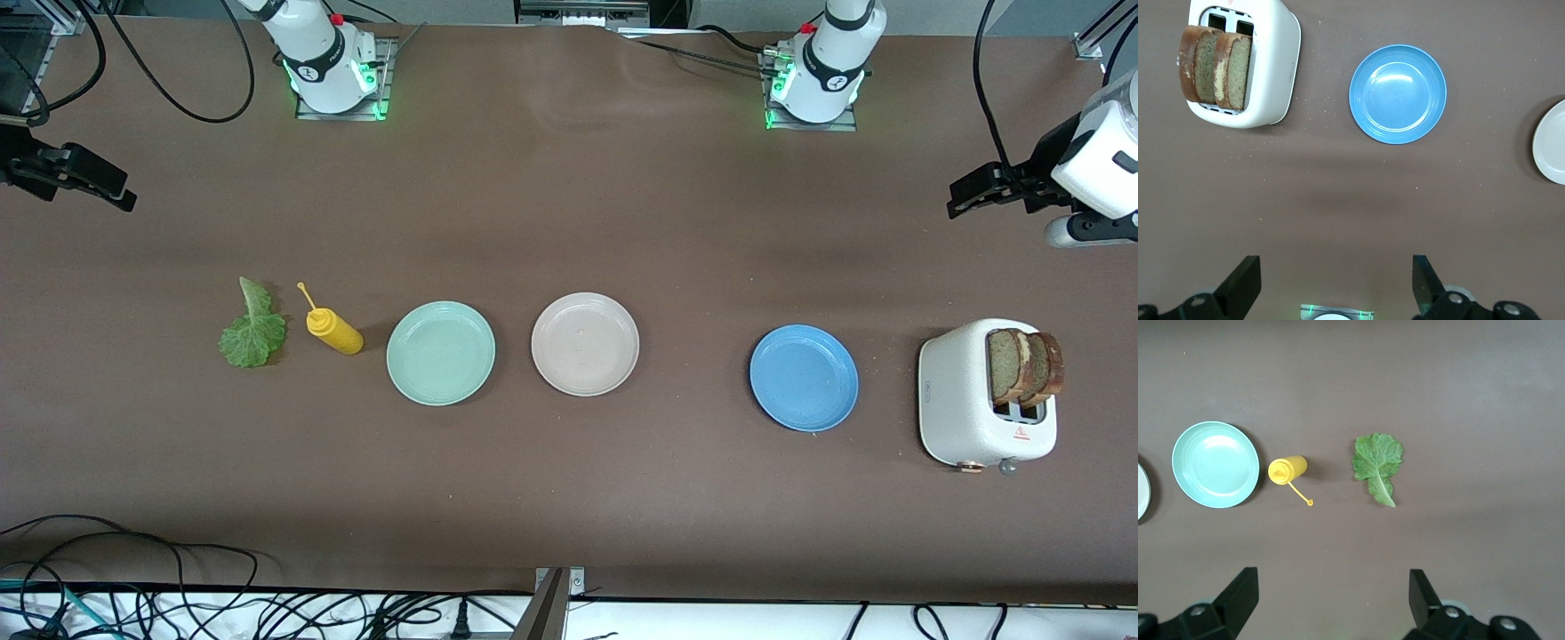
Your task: Make sandwich on beige plate with both arms
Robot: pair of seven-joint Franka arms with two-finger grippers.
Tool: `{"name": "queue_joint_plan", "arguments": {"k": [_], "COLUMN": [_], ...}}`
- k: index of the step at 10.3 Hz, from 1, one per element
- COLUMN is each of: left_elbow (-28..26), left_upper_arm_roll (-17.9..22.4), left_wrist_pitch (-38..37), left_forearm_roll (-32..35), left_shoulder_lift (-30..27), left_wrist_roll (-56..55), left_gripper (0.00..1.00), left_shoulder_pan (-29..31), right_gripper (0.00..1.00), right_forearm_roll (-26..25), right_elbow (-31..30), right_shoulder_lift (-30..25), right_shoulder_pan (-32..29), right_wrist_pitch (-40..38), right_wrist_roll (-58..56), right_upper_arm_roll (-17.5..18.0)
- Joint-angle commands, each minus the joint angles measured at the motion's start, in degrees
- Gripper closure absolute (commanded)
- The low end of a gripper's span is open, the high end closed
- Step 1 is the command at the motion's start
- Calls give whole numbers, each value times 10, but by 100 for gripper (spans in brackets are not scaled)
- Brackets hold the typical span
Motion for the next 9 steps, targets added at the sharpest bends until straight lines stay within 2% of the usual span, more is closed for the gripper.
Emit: {"name": "queue_joint_plan", "arguments": {"k": [1,9], "left_elbow": [15,22], "left_upper_arm_roll": [-3,-3], "left_wrist_pitch": [-9,-9], "left_forearm_roll": [11,10], "left_shoulder_lift": [6,6], "left_wrist_roll": [16,13], "left_gripper": [0,0], "left_shoulder_pan": [4,4], "right_gripper": [0,0], "right_forearm_roll": [11,11], "right_elbow": [9,9], "right_shoulder_lift": [-3,-3], "right_shoulder_pan": [0,-1], "right_wrist_pitch": [-15,-12], "right_wrist_roll": [8,8], "right_upper_arm_roll": [2,-1]}}
